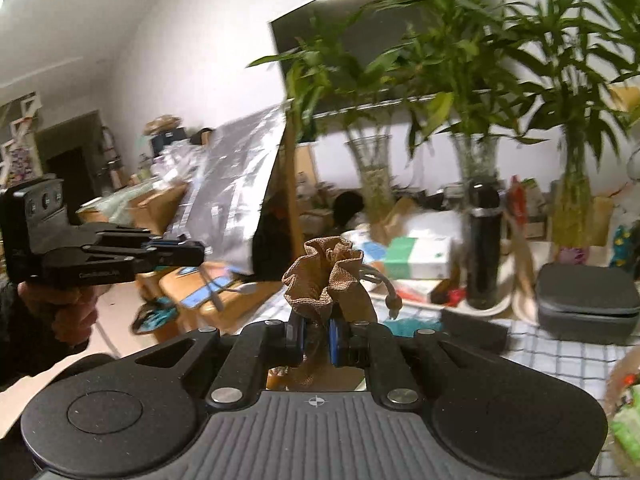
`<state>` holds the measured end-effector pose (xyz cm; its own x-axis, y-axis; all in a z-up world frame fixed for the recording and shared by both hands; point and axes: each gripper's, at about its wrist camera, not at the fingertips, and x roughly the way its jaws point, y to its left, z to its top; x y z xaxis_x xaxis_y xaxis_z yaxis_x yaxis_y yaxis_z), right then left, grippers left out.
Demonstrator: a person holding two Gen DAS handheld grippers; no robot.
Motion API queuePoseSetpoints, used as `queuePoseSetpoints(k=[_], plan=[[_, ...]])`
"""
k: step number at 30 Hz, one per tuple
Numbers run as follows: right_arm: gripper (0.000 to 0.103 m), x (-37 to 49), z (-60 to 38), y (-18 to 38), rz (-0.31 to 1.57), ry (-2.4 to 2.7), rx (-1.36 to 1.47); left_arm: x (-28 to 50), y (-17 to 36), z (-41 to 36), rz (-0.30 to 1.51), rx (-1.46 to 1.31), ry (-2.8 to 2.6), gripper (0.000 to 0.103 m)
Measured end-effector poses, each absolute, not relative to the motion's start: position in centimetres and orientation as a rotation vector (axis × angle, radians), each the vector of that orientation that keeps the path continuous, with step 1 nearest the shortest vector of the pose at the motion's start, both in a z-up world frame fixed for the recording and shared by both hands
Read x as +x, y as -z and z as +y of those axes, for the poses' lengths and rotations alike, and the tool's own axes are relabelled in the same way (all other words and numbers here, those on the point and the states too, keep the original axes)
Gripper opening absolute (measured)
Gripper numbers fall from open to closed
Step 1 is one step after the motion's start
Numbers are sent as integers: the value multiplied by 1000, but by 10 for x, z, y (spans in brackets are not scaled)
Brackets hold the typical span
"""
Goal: Organize soft objects
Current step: 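Lift the brown pouch into the box and release it with the right gripper while the left carries the cable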
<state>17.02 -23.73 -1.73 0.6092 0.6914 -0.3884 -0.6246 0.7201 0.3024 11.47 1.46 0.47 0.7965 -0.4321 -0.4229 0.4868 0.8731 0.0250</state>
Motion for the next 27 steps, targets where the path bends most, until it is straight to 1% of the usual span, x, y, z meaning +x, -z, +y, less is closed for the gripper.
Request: queuePoseSetpoints(k=[5,14,21,25,26,27], plan=[[14,161,-229,24,575,-793,128,100,5,10,475,137,517,7],[14,156,-206,45,729,-777,19,93,29,-1,579,143,511,7],[14,143,-196,51,794,-872,-14,83,40,-2,636,139,508,7],[15,143,-196,54,819,-836,-36,85,49,-8,663,182,465,7],[15,143,-196,55,824,-821,-51,85,51,-8,670,187,456,7],[20,144,-195,56,828,-811,-63,86,52,-9,672,194,450,7]])
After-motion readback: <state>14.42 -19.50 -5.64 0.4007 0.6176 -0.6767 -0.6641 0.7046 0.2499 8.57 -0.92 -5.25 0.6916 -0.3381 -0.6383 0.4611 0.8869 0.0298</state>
